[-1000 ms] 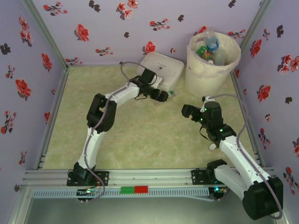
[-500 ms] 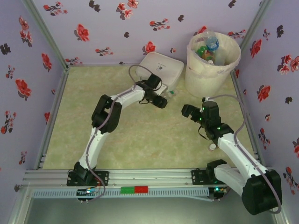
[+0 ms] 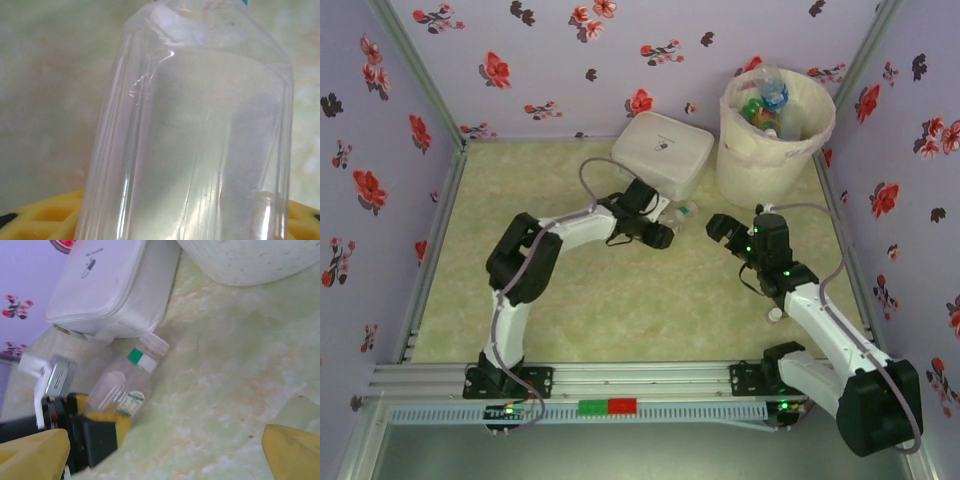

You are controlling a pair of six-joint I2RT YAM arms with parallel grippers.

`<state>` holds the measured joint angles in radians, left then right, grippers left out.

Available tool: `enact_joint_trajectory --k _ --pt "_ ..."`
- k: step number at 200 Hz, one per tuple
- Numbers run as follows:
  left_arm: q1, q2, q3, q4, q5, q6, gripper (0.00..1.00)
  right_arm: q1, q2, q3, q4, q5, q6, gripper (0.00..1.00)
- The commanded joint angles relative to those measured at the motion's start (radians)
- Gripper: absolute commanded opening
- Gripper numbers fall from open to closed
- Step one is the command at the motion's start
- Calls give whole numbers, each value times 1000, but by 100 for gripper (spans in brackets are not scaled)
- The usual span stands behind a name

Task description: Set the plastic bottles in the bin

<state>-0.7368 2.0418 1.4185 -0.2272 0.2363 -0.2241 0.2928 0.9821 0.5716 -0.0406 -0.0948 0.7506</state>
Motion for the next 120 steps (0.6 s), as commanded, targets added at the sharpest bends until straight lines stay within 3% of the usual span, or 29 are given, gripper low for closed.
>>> enact_joint_trajectory --k 1,25,58,120 --pt "-5 -127 -125 308 115 -204 41 -6 31 14 142 -112 108 99" --pt "-9 -194 -266 542 171 -352 41 -4 63 -12 284 -189 179 99" --pt "-20 -233 -391 776 194 -484 40 23 78 -18 346 -198 188 100" --pt "-58 -260 -447 896 225 -534 40 79 183 5 404 -206 180 92"
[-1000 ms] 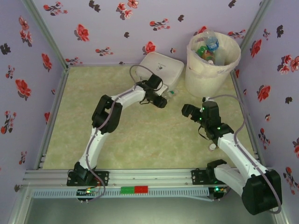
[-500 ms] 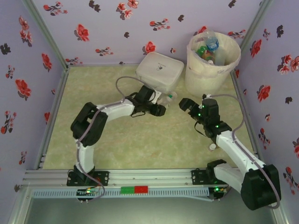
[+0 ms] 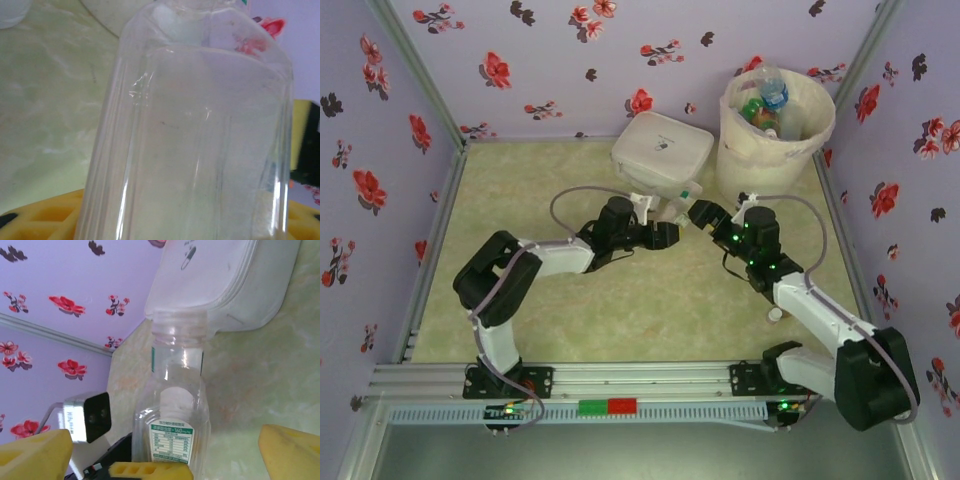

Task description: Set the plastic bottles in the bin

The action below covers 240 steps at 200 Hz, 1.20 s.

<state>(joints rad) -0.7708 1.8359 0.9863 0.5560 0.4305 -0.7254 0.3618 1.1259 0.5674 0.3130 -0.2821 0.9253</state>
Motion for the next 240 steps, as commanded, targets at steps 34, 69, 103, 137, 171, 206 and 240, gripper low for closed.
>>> enact_joint_trajectory --k 34,69,103,137,171,206,240 --pt "-52 -78 -14 84 27 9 42 26 73 12 91 -38 10 84" --pt "-63 -69 11 35 21 37 42 48 69 8 93 -45 17 72" --pt "-82 -69 37 -30 19 85 43 50 75 8 96 -46 18 71" --pt "-82 -93 35 -63 -2 104 49 50 70 4 95 -37 18 49" --pt "-82 -109 42 -80 -6 100 82 49 50 3 75 -9 -9 43" --pt "-81 -160 -14 -93 -52 94 100 21 -16 53 -104 88 -141 43" --pt "-47 -234 -47 -212 -168 107 100 -64 -97 128 -245 116 -239 43"
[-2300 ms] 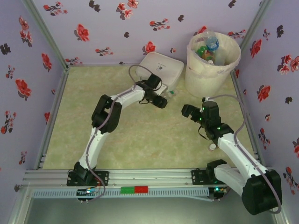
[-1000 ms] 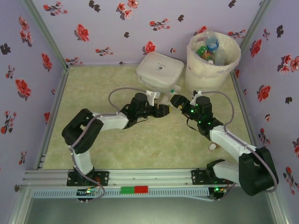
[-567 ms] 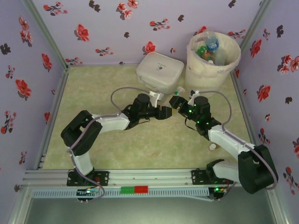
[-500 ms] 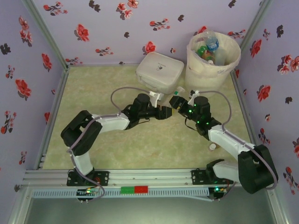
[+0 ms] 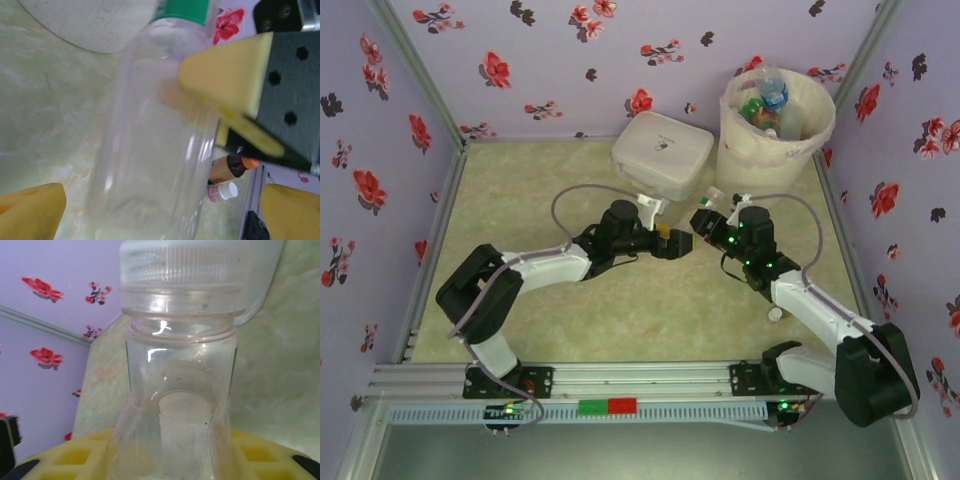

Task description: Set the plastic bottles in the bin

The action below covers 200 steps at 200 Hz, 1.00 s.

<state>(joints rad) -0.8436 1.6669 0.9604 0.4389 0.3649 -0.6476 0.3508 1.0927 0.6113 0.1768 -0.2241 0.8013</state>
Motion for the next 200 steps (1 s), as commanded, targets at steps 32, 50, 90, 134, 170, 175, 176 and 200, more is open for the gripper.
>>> enact_joint_trajectory --k 32,50,90,134,170,175,176,200 --pt "82 -151 -14 -264 -294 54 100 -137 -89 226 -229 67 -220 42" --pt "115 -188 7 -388 -442 51 100 -161 -73 338 -290 85 -285 42" --pt "206 -243 -3 -499 -524 -1 100 -208 -6 593 -376 142 -397 42" --pt "215 -322 -89 -505 -563 -1 100 -263 141 854 -404 228 -476 41" --pt "228 -374 -152 -501 -569 -6 100 -283 290 984 -342 338 -484 41" --pt "231 -383 -156 -504 -573 -5 100 -283 309 995 -332 354 -490 41" --pt "231 -384 -156 -505 -574 -5 100 -283 312 998 -331 359 -491 41" --pt "242 -416 -179 -512 -588 10 100 -296 400 1063 -335 438 -523 41"
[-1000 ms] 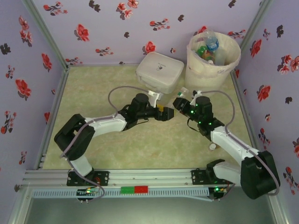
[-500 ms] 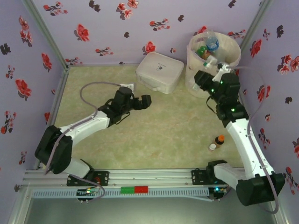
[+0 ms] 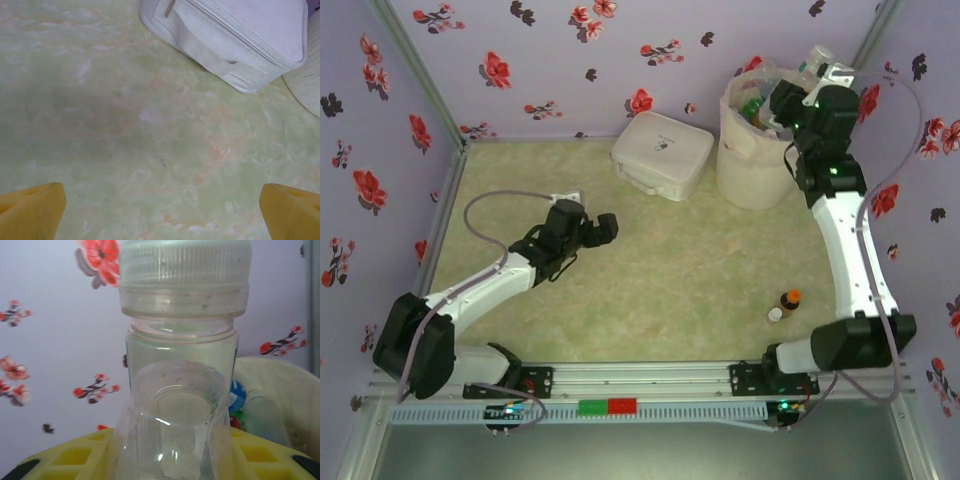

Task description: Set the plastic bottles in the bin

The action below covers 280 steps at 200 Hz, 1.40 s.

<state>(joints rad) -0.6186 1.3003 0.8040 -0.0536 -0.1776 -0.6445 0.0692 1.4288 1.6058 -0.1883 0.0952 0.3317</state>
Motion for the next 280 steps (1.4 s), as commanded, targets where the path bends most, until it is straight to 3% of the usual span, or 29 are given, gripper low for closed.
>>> enact_joint_trajectory --k 1,74,102,126,146,182,229,280 --pt "18 -50 -23 -19 -46 8 100 -15 68 70 29 120 -55 41" --pt "57 -121 -61 -5 -75 49 100 -52 275 197 -77 161 -66 46" --pt "74 -136 -73 -14 -75 58 100 -60 345 299 -170 174 -77 61" --pt "87 -152 -78 -22 -79 67 100 -62 344 335 -197 181 -95 99" --pt "103 -160 -86 -21 -91 69 100 -62 300 305 -188 189 -110 100" --pt "147 -174 -85 -41 -136 118 100 -60 149 118 -126 183 -132 100" --pt "208 -206 -96 -48 -292 253 100 -35 -103 -300 -31 74 -96 100" --pt "247 -187 -241 188 -463 469 100 0 -294 -761 121 202 -140 100"
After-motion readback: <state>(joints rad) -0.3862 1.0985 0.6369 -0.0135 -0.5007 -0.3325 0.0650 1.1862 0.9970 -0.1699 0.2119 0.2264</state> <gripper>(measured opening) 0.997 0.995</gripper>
